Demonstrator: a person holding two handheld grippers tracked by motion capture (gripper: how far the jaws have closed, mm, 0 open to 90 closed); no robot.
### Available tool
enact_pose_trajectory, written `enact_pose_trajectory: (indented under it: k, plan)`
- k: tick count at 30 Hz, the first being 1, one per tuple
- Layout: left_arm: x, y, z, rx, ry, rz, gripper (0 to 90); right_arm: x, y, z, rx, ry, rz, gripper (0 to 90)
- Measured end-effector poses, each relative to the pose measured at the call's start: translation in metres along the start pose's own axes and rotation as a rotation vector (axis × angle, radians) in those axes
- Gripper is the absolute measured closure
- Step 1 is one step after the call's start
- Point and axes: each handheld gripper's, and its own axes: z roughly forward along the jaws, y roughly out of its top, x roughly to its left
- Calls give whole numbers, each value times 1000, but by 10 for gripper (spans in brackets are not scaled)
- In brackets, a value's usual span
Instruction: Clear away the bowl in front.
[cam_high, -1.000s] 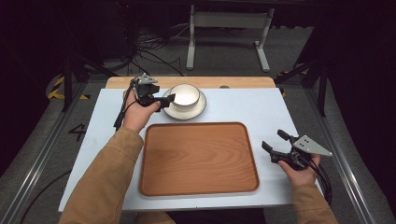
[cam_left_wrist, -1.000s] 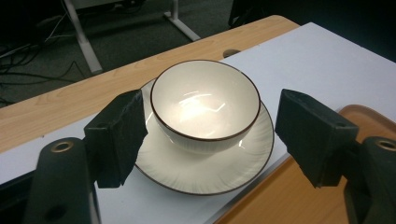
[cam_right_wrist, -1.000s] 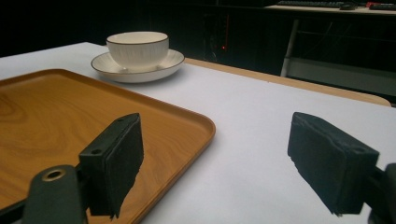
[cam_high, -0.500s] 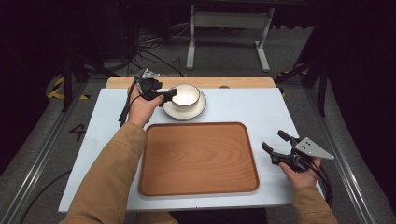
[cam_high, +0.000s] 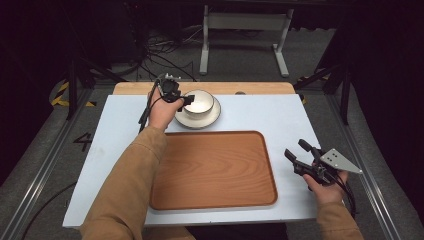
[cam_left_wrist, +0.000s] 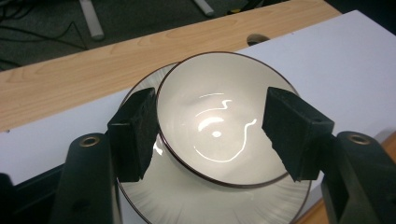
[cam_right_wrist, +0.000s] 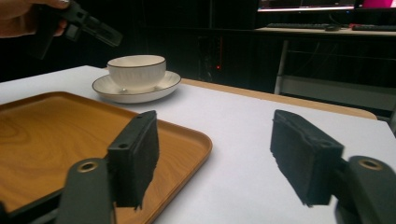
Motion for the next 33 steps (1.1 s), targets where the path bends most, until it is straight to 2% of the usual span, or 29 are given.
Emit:
enact_pose_trajectory:
  k: [2, 5, 8, 12, 15, 20, 28, 33]
  plan:
    - [2, 1, 6, 43, 14, -24, 360, 0, 0, 0, -13, 24, 9, 348]
    - [5, 2, 13, 76, 33, -47, 379, 0, 0, -1, -19, 46, 6, 390]
    - [7, 2, 20, 94, 41, -62, 405, 0, 0, -3, -26, 46, -10, 393]
    - [7, 1, 28, 119, 49, -74, 425, -1, 0, -7, -27, 39, -2, 397]
    - [9, -1, 33, 128, 48, -90, 431, -1, 0, -9, -29, 36, 5, 391]
    - [12, -6, 40, 173, 35, -115, 436, 1, 1, -13, -44, 29, 0, 394]
    - [15, -9, 47, 212, -2, -183, 541, 3, 0, -14, -39, 33, -6, 390]
    - [17, -11, 48, 224, 8, -216, 590, 3, 0, -15, -33, 25, 5, 389]
